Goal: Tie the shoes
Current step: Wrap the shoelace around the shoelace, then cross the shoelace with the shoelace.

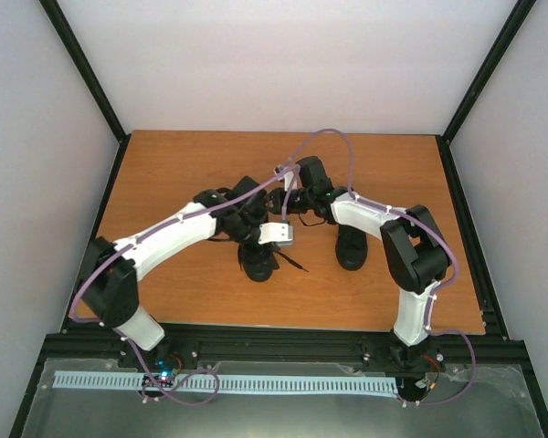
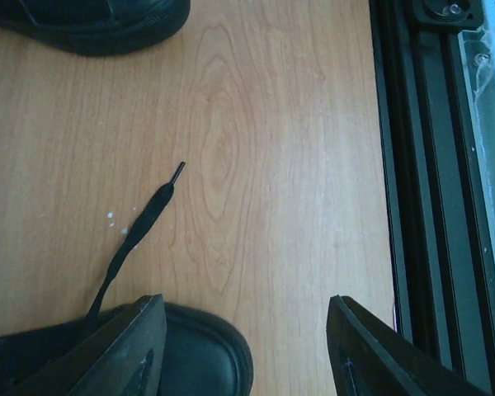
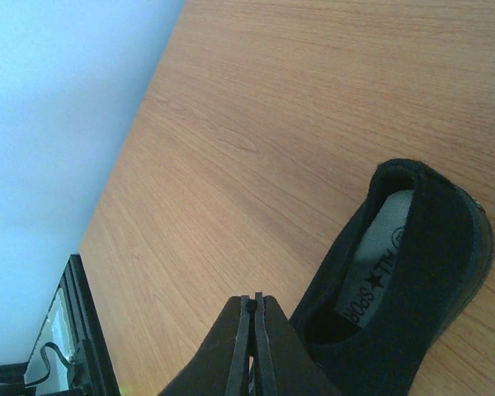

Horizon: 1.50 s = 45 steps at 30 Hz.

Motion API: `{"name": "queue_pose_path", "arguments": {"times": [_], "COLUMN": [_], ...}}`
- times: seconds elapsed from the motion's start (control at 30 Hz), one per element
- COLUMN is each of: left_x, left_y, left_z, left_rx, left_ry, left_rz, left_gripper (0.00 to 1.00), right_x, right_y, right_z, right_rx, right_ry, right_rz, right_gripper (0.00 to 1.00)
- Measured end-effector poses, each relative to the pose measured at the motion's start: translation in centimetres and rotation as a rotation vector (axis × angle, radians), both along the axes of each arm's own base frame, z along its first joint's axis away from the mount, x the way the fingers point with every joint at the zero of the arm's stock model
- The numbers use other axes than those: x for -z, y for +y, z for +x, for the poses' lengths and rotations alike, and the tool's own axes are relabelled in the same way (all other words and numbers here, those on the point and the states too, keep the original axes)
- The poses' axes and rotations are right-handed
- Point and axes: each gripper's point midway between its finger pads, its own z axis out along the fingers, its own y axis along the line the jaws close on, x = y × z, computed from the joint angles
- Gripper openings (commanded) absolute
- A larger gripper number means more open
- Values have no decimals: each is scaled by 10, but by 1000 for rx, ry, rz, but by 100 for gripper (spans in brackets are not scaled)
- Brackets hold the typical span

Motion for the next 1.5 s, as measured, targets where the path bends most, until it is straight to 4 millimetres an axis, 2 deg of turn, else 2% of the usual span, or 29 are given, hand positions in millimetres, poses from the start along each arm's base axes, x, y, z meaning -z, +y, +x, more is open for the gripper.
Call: {"name": "queue_pose_path", "arguments": {"times": [0.1, 0.17, 0.2, 0.23, 0.3, 0.37, 0.47, 0.57, 0.77, 1.03, 1.23, 1.37, 1.5], "left_x": [-21, -34, -35, -33, -16, 9, 42, 57, 59, 56, 63, 62, 61], "left_y": [15, 34, 45, 56, 79, 86, 84, 82, 83, 84, 78, 75, 73], "left_z": [5, 26, 40, 57, 84, 95, 103, 116, 133, 143, 145, 142, 143], "left_rx": [8, -48, -86, -127, -193, -205, -193, -195, -209, -205, -195, -190, -202], "left_ry": [-60, -114, -143, -189, -250, -264, -254, -272, -293, -261, -220, -198, -178], "left_rz": [-51, -90, -96, -98, -65, -26, 13, 24, 11, -32, -52, -68, -77], "left_gripper": [47, 46, 50, 54, 57, 57, 57, 53, 49, 59, 60, 47, 24], "right_x": [0, 0, -1, -1, -2, -4, -5, -5, -5, -5, -6, -6, -6], "right_y": [1, 2, 2, 2, 3, 4, 5, 5, 5, 5, 5, 5, 6], "right_z": [0, -1, -1, -1, -1, -2, -3, -3, -3, -4, -4, -4, -6], "right_rx": [-7, -13, -15, -18, -21, -25, -33, -35, -36, -39, -39, -40, -48], "right_ry": [2, 4, 4, 5, 4, 4, 5, 6, 6, 7, 7, 8, 10], "right_rz": [4, 7, 9, 11, 14, 19, 24, 25, 26, 28, 28, 29, 33], "right_gripper": [3, 3, 3, 3, 3, 3, 3, 3, 3, 3, 3, 3, 3]}}
